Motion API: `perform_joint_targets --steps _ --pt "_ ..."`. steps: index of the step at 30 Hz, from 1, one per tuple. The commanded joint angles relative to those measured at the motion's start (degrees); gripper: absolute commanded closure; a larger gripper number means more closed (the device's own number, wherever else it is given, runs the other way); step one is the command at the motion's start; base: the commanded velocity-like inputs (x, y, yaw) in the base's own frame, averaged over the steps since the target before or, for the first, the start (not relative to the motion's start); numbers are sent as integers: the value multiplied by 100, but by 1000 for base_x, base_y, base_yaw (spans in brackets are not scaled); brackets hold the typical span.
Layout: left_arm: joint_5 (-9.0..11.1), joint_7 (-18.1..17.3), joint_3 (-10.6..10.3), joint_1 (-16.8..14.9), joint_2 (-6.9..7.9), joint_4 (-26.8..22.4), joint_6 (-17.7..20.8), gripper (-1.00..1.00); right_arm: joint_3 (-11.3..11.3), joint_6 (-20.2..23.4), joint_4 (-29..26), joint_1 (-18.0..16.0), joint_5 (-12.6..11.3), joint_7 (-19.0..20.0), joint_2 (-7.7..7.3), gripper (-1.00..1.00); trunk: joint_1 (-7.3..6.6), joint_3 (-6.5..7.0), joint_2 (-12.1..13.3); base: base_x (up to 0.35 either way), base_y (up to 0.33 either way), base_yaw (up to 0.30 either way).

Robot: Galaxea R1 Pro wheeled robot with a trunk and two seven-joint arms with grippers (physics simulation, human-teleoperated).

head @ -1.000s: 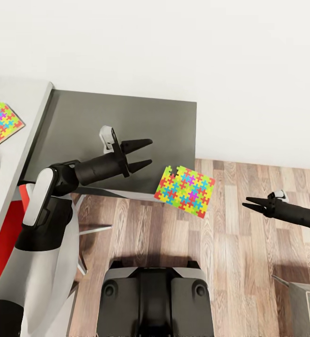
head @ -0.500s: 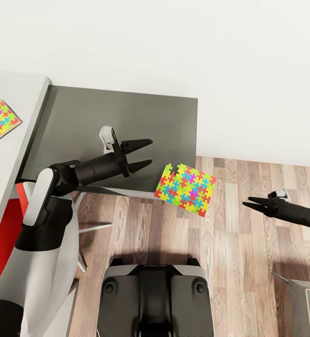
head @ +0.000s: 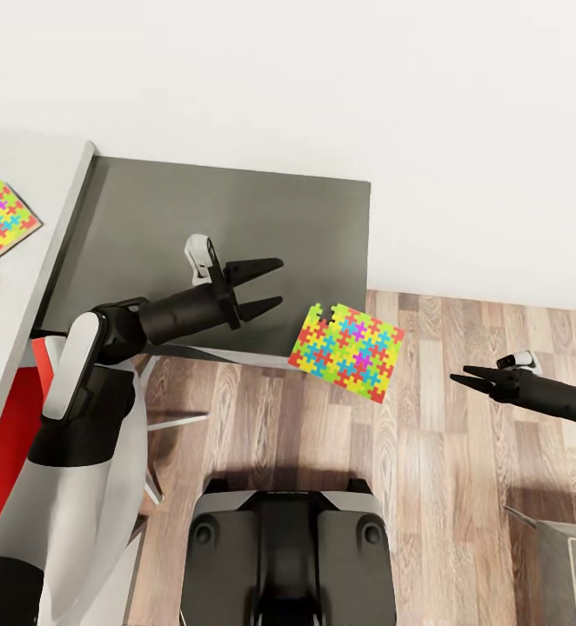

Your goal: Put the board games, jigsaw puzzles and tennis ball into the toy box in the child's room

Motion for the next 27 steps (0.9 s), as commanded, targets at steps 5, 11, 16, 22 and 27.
perform_joint_targets --steps 5,11,16,22,27 --pt "60 49 -4 -4 3 -2 1 -100 24 45 -1 -3 -43 21 -9 -100 4 -8 -9 0 0 159" --pt "60 50 -4 -4 3 -2 1 -100 24 43 -4 -3 -42 37 -15 -100 4 -8 -9 0 0 225" --pt "60 46 -4 -7 3 -2 1 -100 24 43 -5 -2 -42 46 -27 -100 4 -9 -9 0 0 228" --pt "60 44 -1 -7 1 -2 1 -100 24 43 -1 -2 -42 52 -36 -100 4 -9 -9 0 0 121" --pt "60 40 -6 -13 -15 -2 1 -100 24 43 1 -2 -44 53 -39 -100 4 -9 -9 0 0 57"
